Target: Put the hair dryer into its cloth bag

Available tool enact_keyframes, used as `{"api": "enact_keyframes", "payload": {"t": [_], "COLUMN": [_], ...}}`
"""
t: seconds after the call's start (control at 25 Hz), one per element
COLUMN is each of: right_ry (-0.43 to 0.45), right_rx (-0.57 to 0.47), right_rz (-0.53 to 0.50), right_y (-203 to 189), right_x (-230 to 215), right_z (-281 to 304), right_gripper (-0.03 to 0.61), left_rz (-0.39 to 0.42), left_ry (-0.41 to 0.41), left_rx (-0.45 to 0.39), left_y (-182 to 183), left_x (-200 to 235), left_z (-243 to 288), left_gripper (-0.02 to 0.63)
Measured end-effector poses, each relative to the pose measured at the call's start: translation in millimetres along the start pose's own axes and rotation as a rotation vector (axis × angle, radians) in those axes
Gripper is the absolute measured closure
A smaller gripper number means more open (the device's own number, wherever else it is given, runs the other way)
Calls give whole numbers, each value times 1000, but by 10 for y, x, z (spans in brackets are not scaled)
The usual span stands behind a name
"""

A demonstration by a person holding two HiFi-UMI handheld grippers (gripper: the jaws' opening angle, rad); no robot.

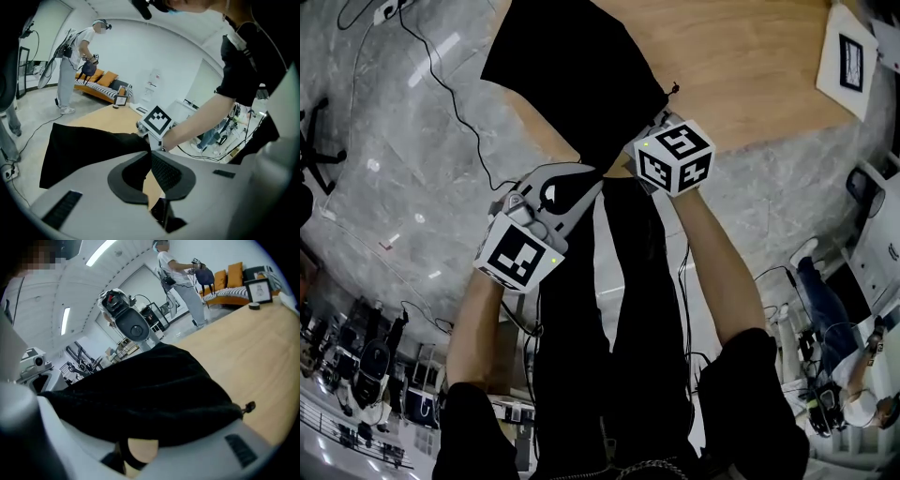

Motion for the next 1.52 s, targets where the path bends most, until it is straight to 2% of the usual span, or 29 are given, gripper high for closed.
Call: {"api": "enact_keyframes", "payload": {"t": [0.12, 0.2, 0.28, 0.44, 0.6, 0.64, 0.72, 0.8, 0.96, 1.08, 1.4, 1.44, 1.52], "right_ry": [-13, -45, -69, -151, -282, -323, -413, -462, -406, -335, -178, -163, -149], "right_rx": [27, 59, 64, -25, -68, -79, -95, -76, 21, 64, -58, -67, -75], "right_rz": [28, 10, -9, 13, 3, -5, -1, 20, 55, 130, 436, 448, 428], "right_y": [-38, -84, -105, 3, 59, 57, 39, -8, -182, -339, -620, -622, -586], "right_x": [-124, -193, -253, -427, -620, -667, -777, -859, -878, -818, -647, -620, -571], "right_z": [-15, -41, -73, -353, -620, -667, -768, -813, -764, -763, -772, -751, -719], "right_gripper": [391, 341, 327, 320, 321, 328, 378, 443, 443, 497, 517, 541, 548], "left_rz": [-35, -53, -53, -48, -25, -21, 2, 35, 71, 62, 35, 36, 44], "left_ry": [36, 71, 125, 210, 187, 176, 153, 137, 121, 112, 115, 113, 113], "left_rx": [-14, -11, 5, 68, 129, 149, 194, 227, 273, 280, 261, 260, 253], "left_y": [22, -4, -64, -152, -248, -279, -348, -397, -508, -589, -593, -592, -582], "left_x": [72, 124, 210, 314, 220, 189, 121, 58, -33, -87, -160, -162, -165], "left_z": [-15, -8, 7, 48, 194, 254, 383, 464, 557, 607, 720, 731, 746], "left_gripper": [583, 583, 583, 583, 583, 583, 583, 583, 583, 583, 583, 583, 583]}}
Point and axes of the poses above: the fingertips, and each gripper's own axes: z forward along the fingers, x to its left, y out of its top, the point moved 4 cm from there along -z, backward along the fingers, and after that the axes turned 4 degrees about y, right-handed, at the moved point
